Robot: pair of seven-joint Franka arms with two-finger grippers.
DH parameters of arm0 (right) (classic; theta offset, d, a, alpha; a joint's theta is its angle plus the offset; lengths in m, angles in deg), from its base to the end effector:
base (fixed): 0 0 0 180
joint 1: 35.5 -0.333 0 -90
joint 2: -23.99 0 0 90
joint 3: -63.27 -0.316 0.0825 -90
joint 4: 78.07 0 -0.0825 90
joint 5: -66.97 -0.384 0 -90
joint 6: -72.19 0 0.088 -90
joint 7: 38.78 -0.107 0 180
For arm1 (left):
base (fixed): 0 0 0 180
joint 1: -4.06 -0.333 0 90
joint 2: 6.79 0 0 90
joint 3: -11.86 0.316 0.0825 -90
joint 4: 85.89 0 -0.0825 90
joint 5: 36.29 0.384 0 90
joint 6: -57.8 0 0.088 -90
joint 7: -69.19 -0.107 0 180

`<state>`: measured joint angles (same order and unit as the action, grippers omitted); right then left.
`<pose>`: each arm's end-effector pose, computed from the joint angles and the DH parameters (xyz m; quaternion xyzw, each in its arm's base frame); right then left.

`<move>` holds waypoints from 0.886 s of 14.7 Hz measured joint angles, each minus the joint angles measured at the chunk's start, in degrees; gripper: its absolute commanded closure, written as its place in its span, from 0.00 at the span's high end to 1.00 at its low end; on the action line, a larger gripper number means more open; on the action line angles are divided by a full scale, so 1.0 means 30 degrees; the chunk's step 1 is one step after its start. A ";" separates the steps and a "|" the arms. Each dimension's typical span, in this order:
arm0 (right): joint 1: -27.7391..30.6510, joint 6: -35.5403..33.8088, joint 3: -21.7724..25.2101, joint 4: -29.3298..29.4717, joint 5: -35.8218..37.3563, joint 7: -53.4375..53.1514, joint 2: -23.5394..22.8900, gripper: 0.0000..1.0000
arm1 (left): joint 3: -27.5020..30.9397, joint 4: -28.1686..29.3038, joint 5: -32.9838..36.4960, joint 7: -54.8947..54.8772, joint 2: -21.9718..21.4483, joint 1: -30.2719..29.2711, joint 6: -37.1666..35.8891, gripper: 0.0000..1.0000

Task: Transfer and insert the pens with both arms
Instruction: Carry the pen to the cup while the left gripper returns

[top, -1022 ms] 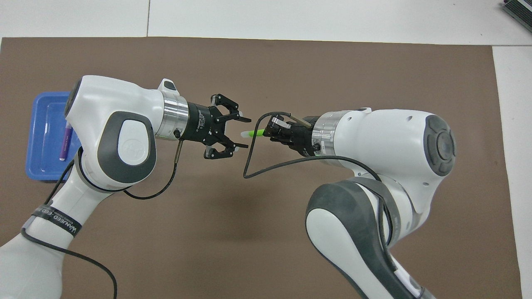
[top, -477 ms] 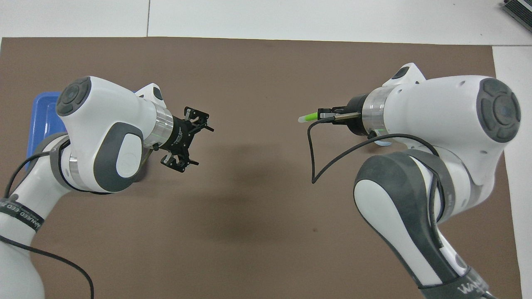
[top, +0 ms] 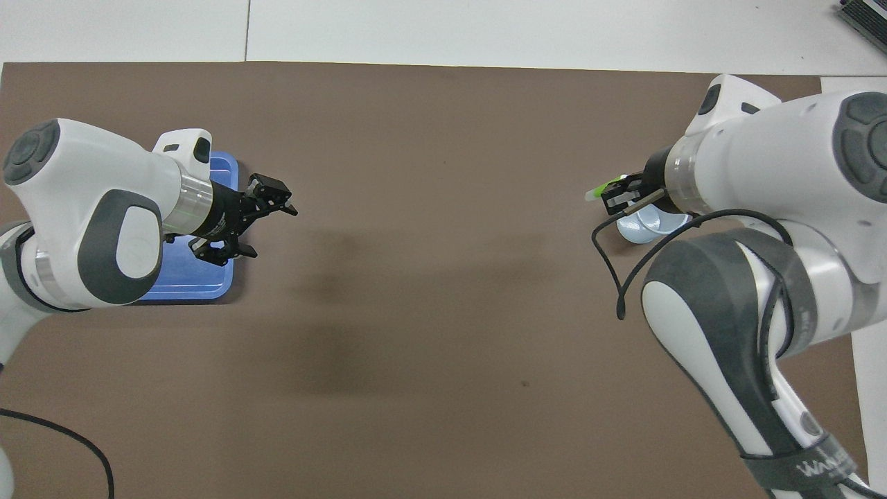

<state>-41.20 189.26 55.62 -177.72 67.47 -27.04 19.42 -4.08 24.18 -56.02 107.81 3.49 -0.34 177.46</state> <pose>0.5936 0.1378 0.5427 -0.9698 -0.2165 -0.1122 0.0027 0.5842 -0.1301 0.4056 0.9334 0.3144 -0.0771 0.1546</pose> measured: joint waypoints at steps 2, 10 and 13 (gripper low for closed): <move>0.0727 0.0022 0.0015 0.0147 0.0607 0.2076 -0.0001 0.00 | -0.0003 0.0084 0.0967 -0.1592 -0.0046 -0.0393 0.0103 0.98; 0.2439 0.2721 0.0024 -0.1348 0.0995 0.5085 -0.0438 0.00 | 0.0070 0.1039 0.5578 -1.0416 0.0118 -0.2562 0.3711 0.95; 0.2851 0.3014 0.0018 -0.2198 0.0995 0.5114 -0.0477 0.00 | 0.0092 0.0631 0.6489 -1.1537 0.1024 -0.3376 0.4206 0.95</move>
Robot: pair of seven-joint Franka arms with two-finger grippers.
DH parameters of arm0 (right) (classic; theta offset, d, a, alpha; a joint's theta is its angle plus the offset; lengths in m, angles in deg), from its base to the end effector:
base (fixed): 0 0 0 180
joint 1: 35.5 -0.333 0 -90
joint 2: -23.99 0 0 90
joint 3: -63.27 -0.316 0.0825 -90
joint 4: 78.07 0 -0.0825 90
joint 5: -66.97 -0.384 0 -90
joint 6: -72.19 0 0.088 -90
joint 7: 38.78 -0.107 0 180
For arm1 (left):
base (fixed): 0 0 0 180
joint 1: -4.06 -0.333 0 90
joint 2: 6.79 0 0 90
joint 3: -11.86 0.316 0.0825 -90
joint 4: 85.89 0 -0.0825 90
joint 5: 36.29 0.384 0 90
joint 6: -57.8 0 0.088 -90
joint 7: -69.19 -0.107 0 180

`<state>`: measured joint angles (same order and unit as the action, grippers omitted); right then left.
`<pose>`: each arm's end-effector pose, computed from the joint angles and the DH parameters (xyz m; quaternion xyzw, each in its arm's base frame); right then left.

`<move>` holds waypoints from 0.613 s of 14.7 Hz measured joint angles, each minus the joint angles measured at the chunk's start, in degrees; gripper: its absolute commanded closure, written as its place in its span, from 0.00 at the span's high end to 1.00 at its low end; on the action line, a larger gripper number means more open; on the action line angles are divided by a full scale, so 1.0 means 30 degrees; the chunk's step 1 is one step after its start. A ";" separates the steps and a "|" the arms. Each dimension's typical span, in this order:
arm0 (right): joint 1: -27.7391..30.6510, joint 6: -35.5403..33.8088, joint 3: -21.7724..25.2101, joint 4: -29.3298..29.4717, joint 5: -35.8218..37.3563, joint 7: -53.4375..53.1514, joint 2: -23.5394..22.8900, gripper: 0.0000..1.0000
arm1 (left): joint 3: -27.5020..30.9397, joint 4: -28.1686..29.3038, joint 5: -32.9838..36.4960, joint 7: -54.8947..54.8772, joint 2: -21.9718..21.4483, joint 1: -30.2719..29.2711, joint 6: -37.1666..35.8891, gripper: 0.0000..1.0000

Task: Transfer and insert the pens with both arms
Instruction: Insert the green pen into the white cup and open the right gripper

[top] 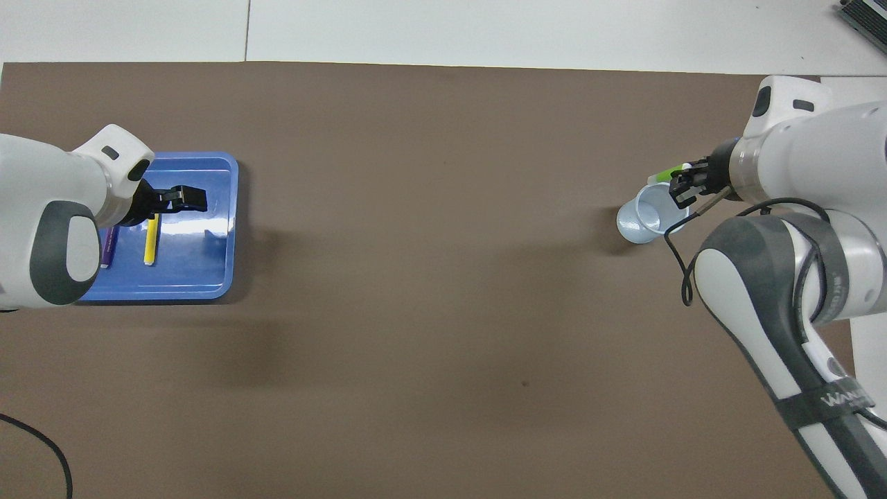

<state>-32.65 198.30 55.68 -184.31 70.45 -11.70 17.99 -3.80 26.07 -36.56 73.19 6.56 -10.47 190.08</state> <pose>0.6110 0.0460 0.4875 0.9506 0.2851 0.1151 0.0428 0.6143 -0.0052 0.3763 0.9968 0.0320 0.0635 0.0356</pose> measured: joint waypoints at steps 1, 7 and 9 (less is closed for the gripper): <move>0.0166 0.0017 -0.0002 -0.0221 0.0000 0.0054 -0.0003 0.00 | 0.0008 -0.0443 0.0225 -0.0380 0.0515 -0.0278 0.0009 0.95; 0.0750 0.1321 -0.0011 -0.1878 -0.0034 0.0085 -0.0007 0.00 | -0.0014 -0.3229 0.1544 -0.2109 0.3362 -0.1304 0.0027 0.91; 0.1082 0.2065 -0.0009 -0.2654 -0.0142 0.0085 -0.0009 0.05 | -0.0003 -0.3242 0.1683 -0.2208 0.3522 -0.1347 -0.0018 0.90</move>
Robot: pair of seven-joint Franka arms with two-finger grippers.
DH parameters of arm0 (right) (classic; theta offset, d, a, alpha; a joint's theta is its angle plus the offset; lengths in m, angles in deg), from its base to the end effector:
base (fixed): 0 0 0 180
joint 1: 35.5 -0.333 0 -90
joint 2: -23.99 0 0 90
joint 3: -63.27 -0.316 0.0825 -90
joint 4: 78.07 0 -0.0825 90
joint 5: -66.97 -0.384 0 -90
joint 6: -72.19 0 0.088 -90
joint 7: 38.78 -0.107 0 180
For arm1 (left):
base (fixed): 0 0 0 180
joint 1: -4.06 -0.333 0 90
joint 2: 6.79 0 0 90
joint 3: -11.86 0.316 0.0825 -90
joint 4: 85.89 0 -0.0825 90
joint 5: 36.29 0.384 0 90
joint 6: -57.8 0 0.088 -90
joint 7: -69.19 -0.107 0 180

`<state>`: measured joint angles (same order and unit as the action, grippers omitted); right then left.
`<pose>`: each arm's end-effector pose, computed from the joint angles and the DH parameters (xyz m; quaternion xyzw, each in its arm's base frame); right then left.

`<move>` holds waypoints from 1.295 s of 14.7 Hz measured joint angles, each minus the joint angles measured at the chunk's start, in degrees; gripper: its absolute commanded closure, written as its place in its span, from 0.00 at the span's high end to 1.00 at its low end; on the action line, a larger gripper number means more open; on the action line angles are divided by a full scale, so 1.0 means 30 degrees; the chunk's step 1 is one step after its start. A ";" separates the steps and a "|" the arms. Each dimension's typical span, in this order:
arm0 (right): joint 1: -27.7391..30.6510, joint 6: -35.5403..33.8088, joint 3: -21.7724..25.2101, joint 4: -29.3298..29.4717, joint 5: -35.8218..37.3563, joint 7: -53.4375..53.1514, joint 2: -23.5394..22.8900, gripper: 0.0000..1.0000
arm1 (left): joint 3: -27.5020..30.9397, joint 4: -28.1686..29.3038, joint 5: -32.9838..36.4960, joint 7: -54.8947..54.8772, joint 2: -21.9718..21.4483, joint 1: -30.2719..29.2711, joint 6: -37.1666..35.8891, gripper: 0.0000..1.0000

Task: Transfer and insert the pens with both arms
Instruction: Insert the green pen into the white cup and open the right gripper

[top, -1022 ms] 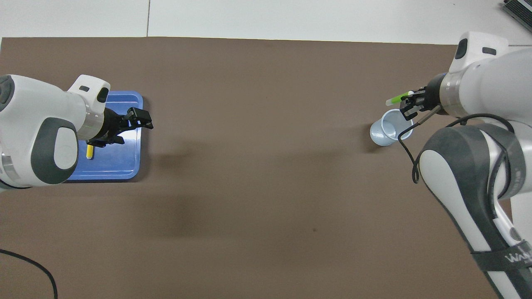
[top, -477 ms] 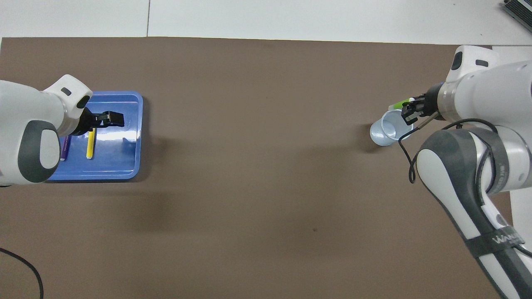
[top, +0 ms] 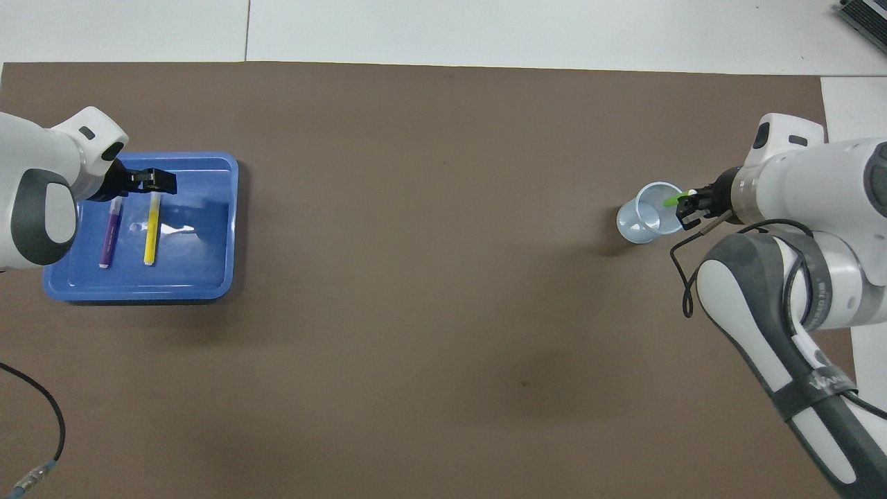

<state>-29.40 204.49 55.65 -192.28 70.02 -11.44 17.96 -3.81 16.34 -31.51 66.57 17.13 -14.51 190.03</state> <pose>0.5967 0.0130 0.4308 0.9592 0.2619 0.0996 0.0378 0.6592 0.0508 0.3404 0.9978 -0.0092 0.0625 0.0186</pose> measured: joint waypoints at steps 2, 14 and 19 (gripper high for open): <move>0.0083 0.0220 -0.0002 -0.0338 -0.0185 0.0000 0.0003 0.33 | 0.0003 0.0025 0.0114 -0.0557 0.0113 -0.0182 -0.0146 0.90; 0.0009 0.0043 -0.0121 -0.0185 -0.0824 -0.0001 0.0133 0.82 | 0.0010 0.0967 0.0173 -0.0912 0.0234 -0.0250 -0.0286 0.86; -0.0825 -0.1540 -0.0300 0.1565 -0.2448 -0.0515 0.0513 0.87 | 0.0020 0.1220 0.0180 -0.0913 0.0233 -0.0284 -0.0286 0.83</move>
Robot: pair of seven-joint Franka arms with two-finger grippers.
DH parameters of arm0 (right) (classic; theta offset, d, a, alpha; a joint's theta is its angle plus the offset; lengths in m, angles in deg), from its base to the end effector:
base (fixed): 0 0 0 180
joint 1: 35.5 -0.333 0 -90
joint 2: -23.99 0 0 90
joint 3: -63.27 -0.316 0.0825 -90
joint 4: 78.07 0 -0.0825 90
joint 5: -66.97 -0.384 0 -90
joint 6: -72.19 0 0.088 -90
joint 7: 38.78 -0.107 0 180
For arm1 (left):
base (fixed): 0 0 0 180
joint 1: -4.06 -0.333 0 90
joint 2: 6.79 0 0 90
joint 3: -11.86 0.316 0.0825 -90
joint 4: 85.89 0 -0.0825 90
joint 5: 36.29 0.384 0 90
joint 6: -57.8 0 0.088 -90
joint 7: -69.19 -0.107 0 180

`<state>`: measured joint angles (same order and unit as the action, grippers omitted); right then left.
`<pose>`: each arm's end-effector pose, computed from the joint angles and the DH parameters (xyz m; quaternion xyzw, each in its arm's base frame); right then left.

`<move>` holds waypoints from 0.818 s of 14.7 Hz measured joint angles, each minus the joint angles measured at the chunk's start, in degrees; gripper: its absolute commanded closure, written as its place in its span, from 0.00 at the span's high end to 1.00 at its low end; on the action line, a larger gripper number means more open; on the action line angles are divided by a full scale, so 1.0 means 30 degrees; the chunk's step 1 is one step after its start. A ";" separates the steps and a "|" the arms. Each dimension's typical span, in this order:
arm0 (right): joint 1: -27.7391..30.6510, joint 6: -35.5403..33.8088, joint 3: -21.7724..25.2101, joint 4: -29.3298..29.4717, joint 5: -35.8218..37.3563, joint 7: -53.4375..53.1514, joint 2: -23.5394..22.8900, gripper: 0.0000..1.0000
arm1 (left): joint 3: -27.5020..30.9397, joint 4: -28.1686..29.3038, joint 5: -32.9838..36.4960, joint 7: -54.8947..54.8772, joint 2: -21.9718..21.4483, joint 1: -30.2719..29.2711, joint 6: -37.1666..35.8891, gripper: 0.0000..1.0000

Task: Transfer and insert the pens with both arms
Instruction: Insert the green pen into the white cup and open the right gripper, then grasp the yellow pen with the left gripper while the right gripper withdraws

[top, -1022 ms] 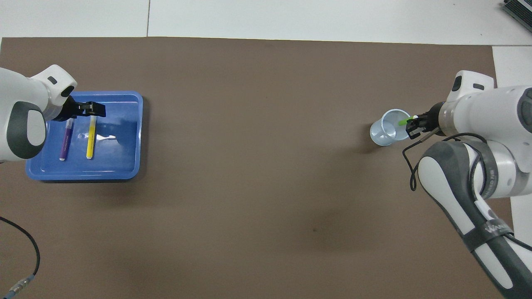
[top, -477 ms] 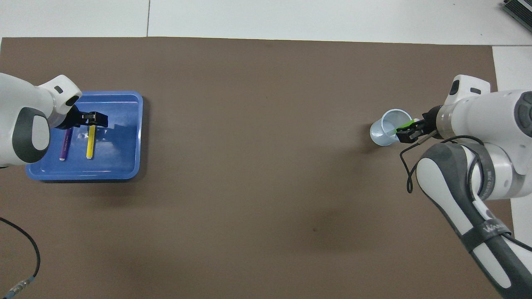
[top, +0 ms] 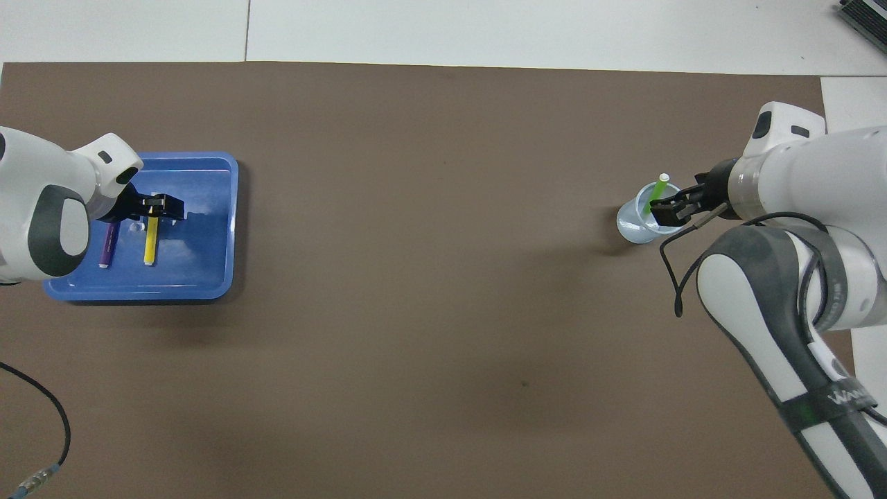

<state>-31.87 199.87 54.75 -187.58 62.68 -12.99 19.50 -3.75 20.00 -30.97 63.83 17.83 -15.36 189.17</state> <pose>0.5998 0.0517 0.4782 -0.9619 -0.2430 -0.1242 0.0156 0.6398 0.0565 0.3026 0.9992 -0.0310 0.0180 0.0193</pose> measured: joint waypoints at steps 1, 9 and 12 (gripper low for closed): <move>-0.0215 -0.0032 -0.0003 0.0191 -0.0698 -0.0325 0.0034 0.90 | -0.0002 0.0020 0.0000 0.0000 0.0000 -0.0084 -0.0010 0.83; -0.0862 -0.0057 -0.1068 0.0736 -0.5345 -0.5249 0.0042 1.00 | -0.0174 0.0050 0.0019 -0.0106 -0.0004 -0.0608 -0.0587 0.56; -0.0880 -0.0056 -0.1949 0.1031 -0.5732 -0.8486 0.0044 1.00 | -0.0218 0.0049 0.0032 -0.0106 -0.0020 -0.0608 -0.0635 0.54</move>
<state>-34.51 199.70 48.91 -184.49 45.48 -38.44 19.63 -4.40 20.15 -30.87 63.51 17.77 -17.18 187.26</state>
